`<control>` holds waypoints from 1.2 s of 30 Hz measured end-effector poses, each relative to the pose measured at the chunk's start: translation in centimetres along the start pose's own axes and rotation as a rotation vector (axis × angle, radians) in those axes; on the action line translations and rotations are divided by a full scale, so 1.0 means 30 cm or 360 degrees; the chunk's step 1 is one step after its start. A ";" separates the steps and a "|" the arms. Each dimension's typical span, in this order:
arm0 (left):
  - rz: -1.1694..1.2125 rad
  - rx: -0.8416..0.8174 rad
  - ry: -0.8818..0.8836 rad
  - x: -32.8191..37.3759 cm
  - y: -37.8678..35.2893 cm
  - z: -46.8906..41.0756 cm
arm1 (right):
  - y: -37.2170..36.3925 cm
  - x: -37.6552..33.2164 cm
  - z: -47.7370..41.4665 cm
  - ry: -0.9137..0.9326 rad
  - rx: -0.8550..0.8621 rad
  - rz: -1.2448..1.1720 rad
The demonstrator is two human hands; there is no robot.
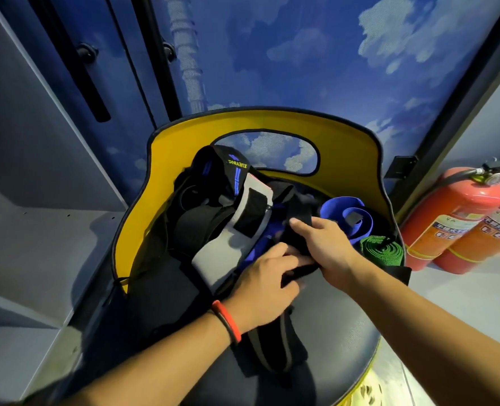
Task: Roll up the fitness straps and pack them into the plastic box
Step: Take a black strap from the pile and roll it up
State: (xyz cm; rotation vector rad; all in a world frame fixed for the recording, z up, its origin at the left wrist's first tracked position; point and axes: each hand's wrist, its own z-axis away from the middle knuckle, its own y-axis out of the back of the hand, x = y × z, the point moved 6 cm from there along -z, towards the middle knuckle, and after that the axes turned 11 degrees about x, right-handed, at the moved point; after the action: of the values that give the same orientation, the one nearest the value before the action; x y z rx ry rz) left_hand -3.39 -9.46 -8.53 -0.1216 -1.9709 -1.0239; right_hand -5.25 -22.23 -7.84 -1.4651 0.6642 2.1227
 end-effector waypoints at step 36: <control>0.0649 -0.0140 0.0706 -0.005 0.049 0.012 | 0.071 -0.175 0.052 0.0141 0.0035 -0.0553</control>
State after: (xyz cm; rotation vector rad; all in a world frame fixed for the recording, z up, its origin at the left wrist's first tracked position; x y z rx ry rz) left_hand -2.89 -8.20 -7.84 -0.3038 -1.4244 -0.7868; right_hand -6.03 -23.46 -2.16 -1.5433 0.4248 1.7893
